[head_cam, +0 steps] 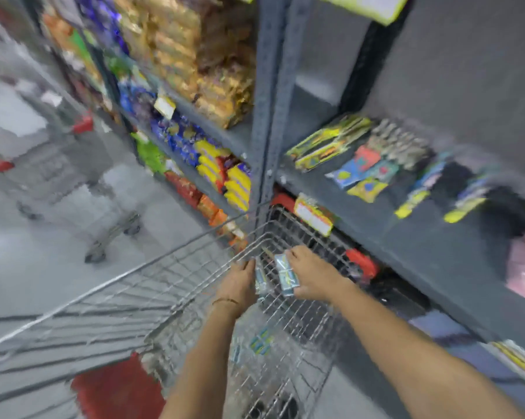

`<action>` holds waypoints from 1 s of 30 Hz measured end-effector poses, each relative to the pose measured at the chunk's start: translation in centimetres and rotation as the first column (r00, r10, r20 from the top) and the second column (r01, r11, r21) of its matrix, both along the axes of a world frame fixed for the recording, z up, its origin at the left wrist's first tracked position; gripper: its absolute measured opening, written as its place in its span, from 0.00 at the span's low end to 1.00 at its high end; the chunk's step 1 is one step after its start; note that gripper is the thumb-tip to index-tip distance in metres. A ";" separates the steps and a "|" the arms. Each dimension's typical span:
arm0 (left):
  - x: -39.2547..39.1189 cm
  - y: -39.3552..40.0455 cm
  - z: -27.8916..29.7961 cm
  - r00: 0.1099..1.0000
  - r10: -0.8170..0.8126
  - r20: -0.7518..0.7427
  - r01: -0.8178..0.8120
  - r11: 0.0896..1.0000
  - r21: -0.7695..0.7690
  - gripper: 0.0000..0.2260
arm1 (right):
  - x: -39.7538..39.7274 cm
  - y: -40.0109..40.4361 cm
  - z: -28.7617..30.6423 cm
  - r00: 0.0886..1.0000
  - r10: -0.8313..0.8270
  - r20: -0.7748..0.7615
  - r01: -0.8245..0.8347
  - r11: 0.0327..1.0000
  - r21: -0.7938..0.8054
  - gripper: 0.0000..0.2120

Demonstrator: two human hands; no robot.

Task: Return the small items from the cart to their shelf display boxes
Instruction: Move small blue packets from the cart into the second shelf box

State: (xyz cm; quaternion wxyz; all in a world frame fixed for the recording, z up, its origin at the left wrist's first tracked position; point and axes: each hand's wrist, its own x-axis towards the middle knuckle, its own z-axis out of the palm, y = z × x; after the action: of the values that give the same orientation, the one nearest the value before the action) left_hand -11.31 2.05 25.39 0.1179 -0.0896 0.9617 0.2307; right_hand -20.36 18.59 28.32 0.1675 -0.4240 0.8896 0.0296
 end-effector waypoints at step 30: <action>-9.9 55.1 16.1 0.416 -0.909 0.024 0.908 0.414 -0.057 0.35 | 9.7 54.7 14.1 0.485 -0.872 0.064 0.859 0.461 -0.223 0.20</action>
State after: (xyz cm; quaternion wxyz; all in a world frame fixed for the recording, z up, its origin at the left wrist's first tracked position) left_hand -21.20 57.17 41.53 0.2160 0.4419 0.8647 0.1017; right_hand -10.66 73.31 42.38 0.0840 0.0704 0.9830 -0.1472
